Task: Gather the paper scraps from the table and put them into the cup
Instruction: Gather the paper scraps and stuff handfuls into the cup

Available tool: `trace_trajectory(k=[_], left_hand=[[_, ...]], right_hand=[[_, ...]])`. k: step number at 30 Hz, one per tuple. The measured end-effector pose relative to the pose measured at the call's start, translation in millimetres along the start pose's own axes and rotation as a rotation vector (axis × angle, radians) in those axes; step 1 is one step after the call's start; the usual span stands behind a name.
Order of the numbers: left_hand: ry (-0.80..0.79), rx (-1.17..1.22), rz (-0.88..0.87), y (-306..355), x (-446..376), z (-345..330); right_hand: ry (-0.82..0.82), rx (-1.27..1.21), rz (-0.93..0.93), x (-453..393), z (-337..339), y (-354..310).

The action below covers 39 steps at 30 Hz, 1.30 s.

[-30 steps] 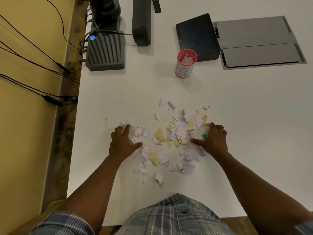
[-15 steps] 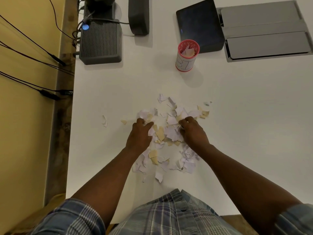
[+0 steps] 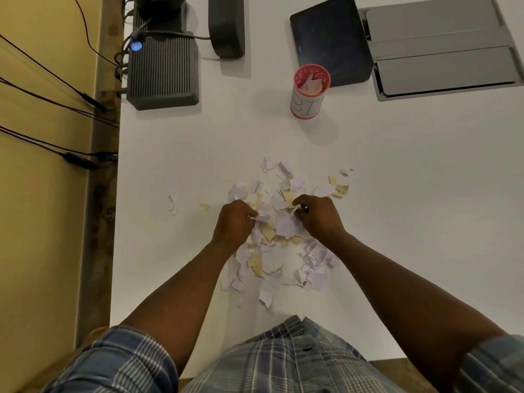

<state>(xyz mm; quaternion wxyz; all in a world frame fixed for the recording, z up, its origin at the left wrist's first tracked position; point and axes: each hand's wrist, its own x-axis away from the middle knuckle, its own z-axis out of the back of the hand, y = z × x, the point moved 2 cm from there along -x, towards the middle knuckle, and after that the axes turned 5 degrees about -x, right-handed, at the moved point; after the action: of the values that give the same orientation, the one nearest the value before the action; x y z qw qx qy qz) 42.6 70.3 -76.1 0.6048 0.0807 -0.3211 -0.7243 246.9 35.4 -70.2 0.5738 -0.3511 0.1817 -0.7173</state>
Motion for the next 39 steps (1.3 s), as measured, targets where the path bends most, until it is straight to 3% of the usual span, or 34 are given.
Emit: trace_trajectory(k=[4, 9, 19, 24, 29, 39], left_hand=[[0.062, 0.146, 0.105, 10, -10, 12], [0.015, 0.449, 0.180, 31, -36, 34], [0.075, 0.507, 0.086, 97, -126, 67], [0.139, 0.418, 0.013, 137, -178, 84], [0.204, 0.146, -0.043, 175, -226, 88], [0.143, -0.051, -0.072, 200, -263, 62]], right_hand=[[0.041, -0.096, -0.047, -8, 16, -7], [0.097, -0.247, -0.054, -24, 50, -15], [0.067, -0.347, 0.001, -83, 116, -24], [0.131, -0.410, 0.041, -133, 152, -29], [0.133, -0.416, 0.094, -174, 175, -36], [0.090, -0.341, -0.034, -211, 177, -21]])
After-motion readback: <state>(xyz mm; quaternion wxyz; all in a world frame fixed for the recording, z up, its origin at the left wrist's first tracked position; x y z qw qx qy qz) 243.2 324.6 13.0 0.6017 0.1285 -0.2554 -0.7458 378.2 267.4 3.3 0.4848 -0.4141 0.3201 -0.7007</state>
